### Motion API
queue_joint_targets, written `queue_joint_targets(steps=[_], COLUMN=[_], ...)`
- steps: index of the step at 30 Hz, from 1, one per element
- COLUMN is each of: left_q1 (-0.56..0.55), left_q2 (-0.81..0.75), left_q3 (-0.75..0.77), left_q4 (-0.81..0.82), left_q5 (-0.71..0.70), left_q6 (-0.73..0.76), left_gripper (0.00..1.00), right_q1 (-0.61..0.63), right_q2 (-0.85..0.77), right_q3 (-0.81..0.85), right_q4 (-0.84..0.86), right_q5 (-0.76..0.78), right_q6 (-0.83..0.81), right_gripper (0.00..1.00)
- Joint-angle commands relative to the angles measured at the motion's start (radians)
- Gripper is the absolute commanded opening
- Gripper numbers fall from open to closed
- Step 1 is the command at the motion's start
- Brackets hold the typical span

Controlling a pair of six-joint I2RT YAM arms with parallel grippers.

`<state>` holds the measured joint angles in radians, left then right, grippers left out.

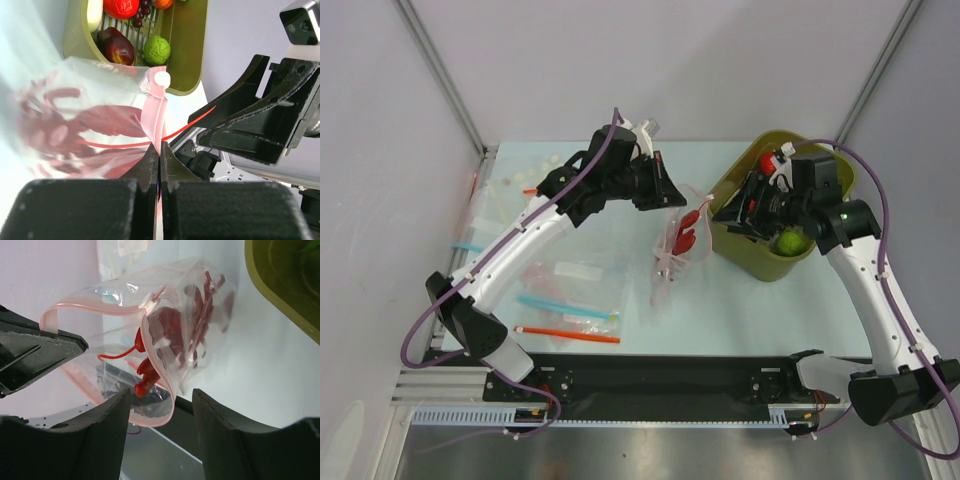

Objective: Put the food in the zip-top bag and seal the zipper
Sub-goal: Place the fake lobster in the zipper food storage bag, then adjust the zipper food storage bag at the center of the board.

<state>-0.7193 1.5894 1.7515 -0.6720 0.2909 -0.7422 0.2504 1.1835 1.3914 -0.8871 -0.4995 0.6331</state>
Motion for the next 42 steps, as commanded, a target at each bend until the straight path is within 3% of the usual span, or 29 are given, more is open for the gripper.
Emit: queue_joint_targets(steps=[1, 10, 12, 17, 18, 19, 22, 25, 29, 34, 38, 42], left_q1=[0.004, 0.006, 0.006, 0.014, 0.02, 0.024, 0.061, 0.096, 0.098, 0.103, 0.113, 0.17], left_q2=[-0.039, -0.046, -0.046, -0.048, -0.048, -0.045, -0.014, 0.047, 0.043, 0.006, 0.043, 0.021], left_q3=[0.06, 0.065, 0.066, 0.068, 0.075, 0.085, 0.176, 0.316, 0.32, 0.194, 0.314, 0.382], left_q4=[0.011, -0.001, -0.005, -0.02, -0.029, -0.043, -0.148, -0.414, -0.563, -0.632, -0.728, -0.741], left_q5=[-0.012, -0.019, -0.021, -0.024, -0.024, -0.024, -0.042, -0.076, -0.148, -0.214, -0.335, -0.349], left_q6=[0.004, 0.014, 0.014, 0.015, 0.017, 0.02, 0.055, 0.127, 0.184, 0.234, 0.25, 0.244], left_gripper=[0.0, 0.0, 0.0, 0.0, 0.0, 0.0, 0.0, 0.0, 0.0, 0.0, 0.0, 0.0], right_q1=[0.029, 0.108, 0.125, 0.132, 0.133, 0.132, 0.132, 0.142, 0.22, 0.237, 0.251, 0.244], right_q2=[0.001, 0.011, 0.018, 0.048, 0.057, 0.068, 0.155, 0.276, 0.384, 0.438, 0.459, 0.435], right_q3=[-0.003, -0.074, -0.081, -0.057, -0.025, 0.004, 0.183, 0.41, 0.659, 0.635, 0.731, 0.709], right_q4=[0.01, 0.043, 0.04, 0.033, 0.03, 0.021, -0.027, -0.071, -0.121, -0.105, -0.135, -0.076], right_q5=[0.026, 0.05, 0.067, 0.073, 0.076, 0.078, 0.09, 0.09, 0.146, 0.177, 0.202, 0.196], right_q6=[-0.029, -0.003, -0.004, -0.006, -0.006, -0.01, -0.035, -0.059, -0.104, -0.125, -0.141, -0.138], right_gripper=[0.57, 0.53, 0.49, 0.2, 0.06, 0.01, 0.0, 0.0, 0.0, 0.0, 0.0, 0.0])
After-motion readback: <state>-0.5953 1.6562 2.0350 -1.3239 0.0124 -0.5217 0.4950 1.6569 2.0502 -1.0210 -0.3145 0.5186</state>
